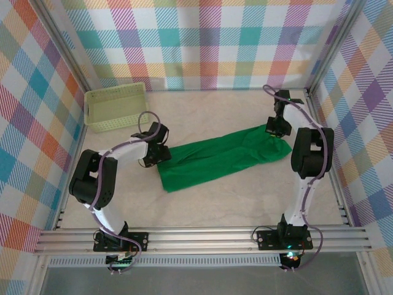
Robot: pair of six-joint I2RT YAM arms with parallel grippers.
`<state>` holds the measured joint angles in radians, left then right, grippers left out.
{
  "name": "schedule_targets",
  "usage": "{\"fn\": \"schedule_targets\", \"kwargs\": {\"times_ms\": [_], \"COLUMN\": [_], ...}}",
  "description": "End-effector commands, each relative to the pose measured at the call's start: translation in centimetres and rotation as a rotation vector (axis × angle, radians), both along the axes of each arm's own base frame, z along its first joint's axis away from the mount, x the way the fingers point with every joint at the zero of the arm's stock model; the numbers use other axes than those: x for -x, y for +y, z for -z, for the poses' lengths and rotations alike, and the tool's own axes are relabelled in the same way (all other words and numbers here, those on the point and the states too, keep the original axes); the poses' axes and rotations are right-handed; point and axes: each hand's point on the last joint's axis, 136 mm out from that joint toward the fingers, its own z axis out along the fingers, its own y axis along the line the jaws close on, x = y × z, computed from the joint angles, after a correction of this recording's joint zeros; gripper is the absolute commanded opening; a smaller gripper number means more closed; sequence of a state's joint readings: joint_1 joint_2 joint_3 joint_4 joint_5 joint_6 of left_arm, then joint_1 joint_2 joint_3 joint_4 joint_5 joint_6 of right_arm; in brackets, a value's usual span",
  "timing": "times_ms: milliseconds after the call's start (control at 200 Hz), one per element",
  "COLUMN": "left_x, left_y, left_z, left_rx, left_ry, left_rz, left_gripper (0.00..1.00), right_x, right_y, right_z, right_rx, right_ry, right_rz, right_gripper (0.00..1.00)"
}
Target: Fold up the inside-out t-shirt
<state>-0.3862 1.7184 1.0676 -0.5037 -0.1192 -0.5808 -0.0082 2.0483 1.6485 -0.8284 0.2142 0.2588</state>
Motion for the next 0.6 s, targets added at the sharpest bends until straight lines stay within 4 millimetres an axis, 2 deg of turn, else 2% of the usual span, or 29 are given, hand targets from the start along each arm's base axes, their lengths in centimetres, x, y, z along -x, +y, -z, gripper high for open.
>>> {"fn": "schedule_targets", "kwargs": {"times_ms": [0,140,355,440,595], "left_x": [0.1,0.5,1.7,2.1,2.6], "left_y": [-0.5,-1.7,-5.0,-5.4,-5.9], "left_z": [-3.1,-3.5,-1.7,-1.1,0.0], "left_rx": [0.016,0.067,0.088,0.071,0.075], "left_ry": [-0.042,-0.057,-0.031,-0.022,-0.006], "left_rz": [0.032,0.062,0.148,0.151,0.154], "left_gripper": [0.69,0.70,0.67,0.66,0.63], "right_x": [-1.1,-1.3,-1.0,-0.7,-0.3], "right_y": [-0.4,-0.4,0.6,1.1,0.6], "right_z": [-3.9,-5.4,-7.2,-8.0,-9.7], "right_rx": [0.035,0.040,0.082,0.107,0.151], "right_ry": [-0.120,-0.142,-0.155,-0.158,-0.169], "right_rz": [0.027,0.007,-0.038,-0.059,-0.053], "right_gripper": [0.00,0.00,0.00,0.00,0.00]}}
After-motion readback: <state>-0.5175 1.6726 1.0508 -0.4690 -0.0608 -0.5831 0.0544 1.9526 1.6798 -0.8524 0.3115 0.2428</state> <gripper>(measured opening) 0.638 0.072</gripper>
